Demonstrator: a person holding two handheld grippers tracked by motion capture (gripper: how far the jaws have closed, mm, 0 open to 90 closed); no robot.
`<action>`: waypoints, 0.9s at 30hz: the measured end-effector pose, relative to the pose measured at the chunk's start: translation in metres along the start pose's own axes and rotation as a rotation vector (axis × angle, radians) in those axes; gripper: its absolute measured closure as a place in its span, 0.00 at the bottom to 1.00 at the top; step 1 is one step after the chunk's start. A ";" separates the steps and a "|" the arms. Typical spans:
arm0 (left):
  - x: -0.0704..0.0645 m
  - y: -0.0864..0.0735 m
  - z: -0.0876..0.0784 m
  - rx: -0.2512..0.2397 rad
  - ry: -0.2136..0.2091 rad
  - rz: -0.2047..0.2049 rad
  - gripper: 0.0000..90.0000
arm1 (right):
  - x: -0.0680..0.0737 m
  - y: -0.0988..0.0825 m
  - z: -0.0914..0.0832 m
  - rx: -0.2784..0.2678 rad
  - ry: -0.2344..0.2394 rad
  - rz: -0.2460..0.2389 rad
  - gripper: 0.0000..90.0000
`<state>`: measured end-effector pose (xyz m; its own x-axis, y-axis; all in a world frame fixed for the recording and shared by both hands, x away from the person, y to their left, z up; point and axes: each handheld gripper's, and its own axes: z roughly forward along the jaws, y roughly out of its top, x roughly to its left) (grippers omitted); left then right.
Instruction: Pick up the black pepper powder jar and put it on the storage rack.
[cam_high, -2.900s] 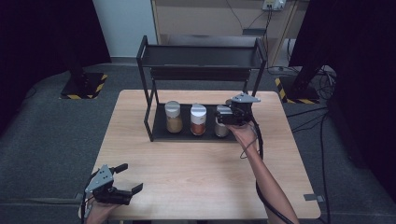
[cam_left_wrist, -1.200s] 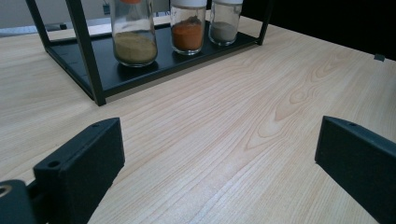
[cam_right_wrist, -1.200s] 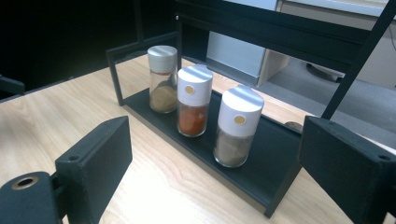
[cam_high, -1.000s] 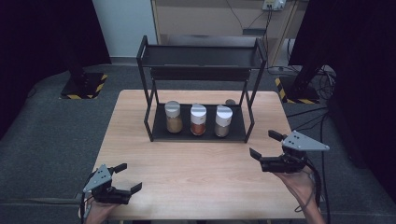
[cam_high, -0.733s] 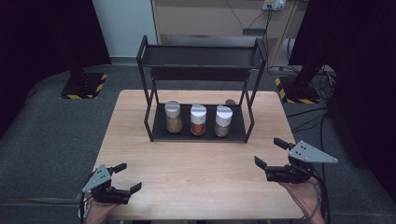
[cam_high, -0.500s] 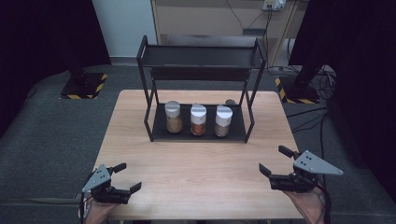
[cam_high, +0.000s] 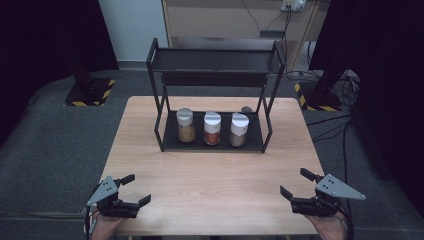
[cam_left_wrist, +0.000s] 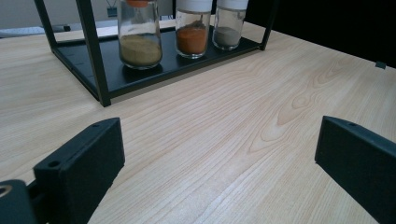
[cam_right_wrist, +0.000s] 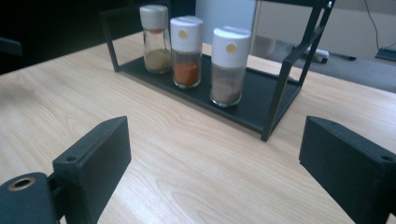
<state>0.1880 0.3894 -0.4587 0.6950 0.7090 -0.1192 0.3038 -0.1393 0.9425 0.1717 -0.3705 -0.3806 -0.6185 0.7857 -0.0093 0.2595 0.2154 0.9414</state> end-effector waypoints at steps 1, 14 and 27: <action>0.000 0.000 0.000 0.000 0.000 -0.001 0.01 | 0.000 -0.002 0.001 0.003 0.001 0.001 0.10; 0.000 -0.001 0.000 -0.005 -0.002 -0.001 0.01 | -0.004 -0.025 0.012 0.020 0.013 0.034 0.10; 0.001 -0.001 0.000 -0.008 -0.005 0.000 0.01 | -0.006 -0.028 0.018 0.046 0.026 0.037 0.10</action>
<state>0.1881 0.3899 -0.4593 0.6985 0.7053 -0.1211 0.2988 -0.1337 0.9449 0.1813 -0.3705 -0.4134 -0.6263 0.7788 0.0346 0.3159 0.2130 0.9246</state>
